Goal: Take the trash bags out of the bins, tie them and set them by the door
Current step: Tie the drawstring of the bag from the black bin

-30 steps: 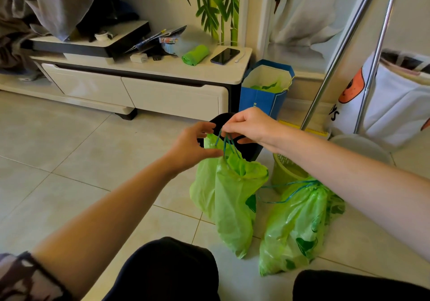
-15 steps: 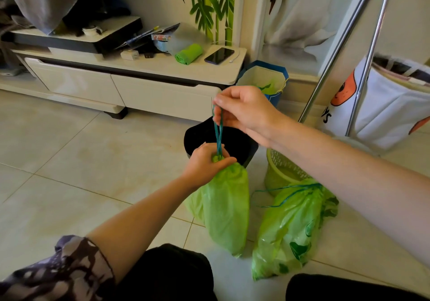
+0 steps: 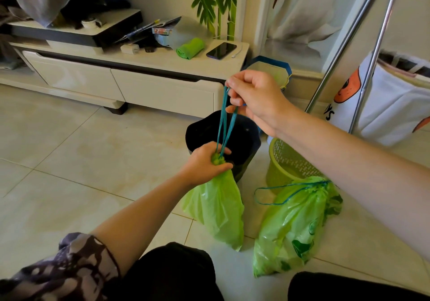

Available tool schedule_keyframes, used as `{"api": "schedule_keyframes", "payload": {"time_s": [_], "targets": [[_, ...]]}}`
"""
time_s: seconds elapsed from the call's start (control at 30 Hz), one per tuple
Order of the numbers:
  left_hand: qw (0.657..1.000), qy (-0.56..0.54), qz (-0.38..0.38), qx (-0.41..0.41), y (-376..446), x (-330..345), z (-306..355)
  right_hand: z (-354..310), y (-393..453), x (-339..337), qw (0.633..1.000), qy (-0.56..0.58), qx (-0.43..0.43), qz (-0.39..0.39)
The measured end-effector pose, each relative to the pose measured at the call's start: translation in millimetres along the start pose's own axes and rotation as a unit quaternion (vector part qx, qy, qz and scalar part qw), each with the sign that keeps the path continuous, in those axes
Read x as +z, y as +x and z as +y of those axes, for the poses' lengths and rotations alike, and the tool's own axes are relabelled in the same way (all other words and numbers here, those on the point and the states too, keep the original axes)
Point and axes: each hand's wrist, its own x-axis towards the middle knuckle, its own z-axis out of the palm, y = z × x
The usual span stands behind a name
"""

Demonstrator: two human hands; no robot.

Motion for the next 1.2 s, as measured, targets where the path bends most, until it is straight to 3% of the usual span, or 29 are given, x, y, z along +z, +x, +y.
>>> {"api": "schedule_keyframes", "payload": {"time_s": [0.1,0.3,0.47,0.63,0.8,0.9,1.0,1.2], "targets": [[0.998,-0.057,0.018,-0.003,1.3,6.6,13.2,-0.7,0.0,1.9,1.0,0.013,0.008,-0.015],[0.997,0.008,-0.07,0.002,-0.3,12.4,-0.7,1.9,11.8,-10.5,0.994,-0.061,-0.03,0.085],[0.994,0.043,-0.103,-0.016,-2.4,14.7,-11.5,16.6,14.2,-16.4,0.993,-0.086,-0.024,0.077],[0.994,-0.105,-0.007,-0.035,-8.6,8.8,-14.1,31.3,17.2,-27.9,0.996,-0.076,0.003,0.046],[0.986,-0.156,0.021,-0.054,-9.4,1.2,-17.3,76.8,16.8,-47.8,0.971,-0.131,0.124,0.157],[0.986,-0.152,0.019,-0.059,-12.1,-0.3,-15.1,110.2,3.2,-38.2,0.962,-0.131,0.229,0.074],[0.988,-0.147,-0.001,-0.056,-13.9,-1.2,-12.5,123.1,-9.7,-16.3,0.96,-0.133,0.24,-0.059],[0.987,-0.148,-0.031,-0.057,-20.0,-4.7,-13.7,135.9,-11.5,7.4,0.973,-0.131,0.173,-0.082]]}}
